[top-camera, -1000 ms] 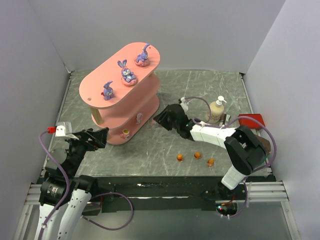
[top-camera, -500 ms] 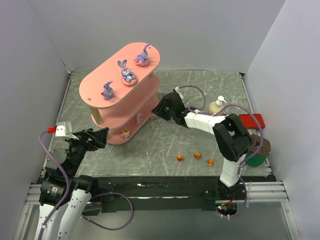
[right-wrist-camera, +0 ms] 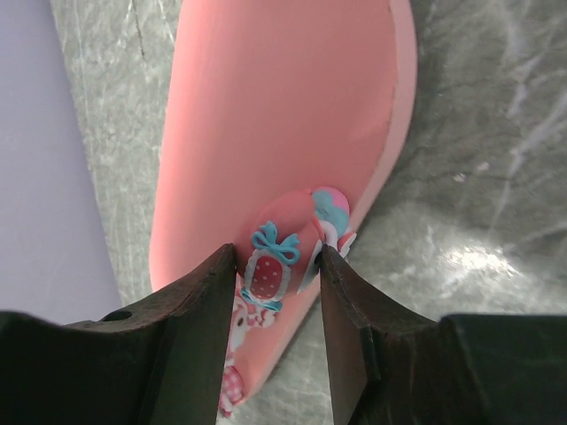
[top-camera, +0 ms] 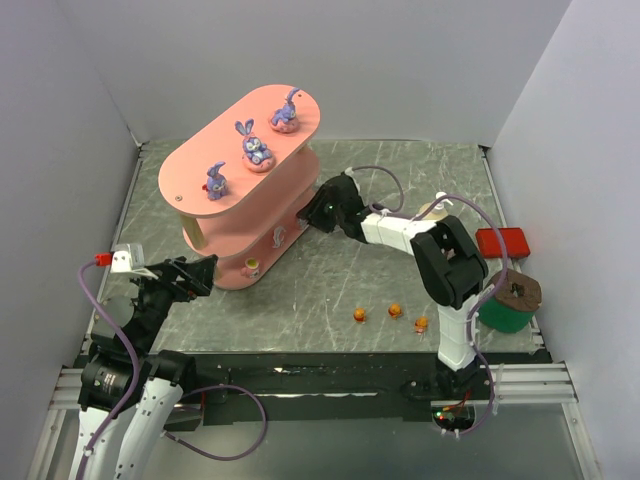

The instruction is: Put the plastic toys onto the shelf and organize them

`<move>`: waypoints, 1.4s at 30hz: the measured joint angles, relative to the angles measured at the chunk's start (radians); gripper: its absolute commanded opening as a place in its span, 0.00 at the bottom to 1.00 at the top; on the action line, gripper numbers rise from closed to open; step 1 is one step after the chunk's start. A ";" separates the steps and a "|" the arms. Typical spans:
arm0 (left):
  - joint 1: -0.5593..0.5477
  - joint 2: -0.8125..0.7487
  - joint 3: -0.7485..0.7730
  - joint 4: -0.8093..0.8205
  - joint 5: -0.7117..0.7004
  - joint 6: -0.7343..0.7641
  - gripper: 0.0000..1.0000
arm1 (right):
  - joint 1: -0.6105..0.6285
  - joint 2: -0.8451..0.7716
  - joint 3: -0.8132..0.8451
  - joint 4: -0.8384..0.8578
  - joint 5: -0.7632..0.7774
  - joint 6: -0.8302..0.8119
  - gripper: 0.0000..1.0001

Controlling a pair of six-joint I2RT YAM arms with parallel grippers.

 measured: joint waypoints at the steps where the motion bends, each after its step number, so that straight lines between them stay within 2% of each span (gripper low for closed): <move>1: 0.000 0.000 0.000 0.000 0.000 0.000 0.96 | -0.002 0.006 0.007 0.001 -0.004 0.004 0.10; 32: 0.000 0.000 0.000 0.000 0.000 0.000 0.96 | -0.021 0.051 0.051 0.036 -0.018 0.079 0.13; 42: 0.000 0.007 0.000 0.000 0.000 0.000 0.96 | -0.024 0.046 -0.050 0.206 -0.018 0.130 0.18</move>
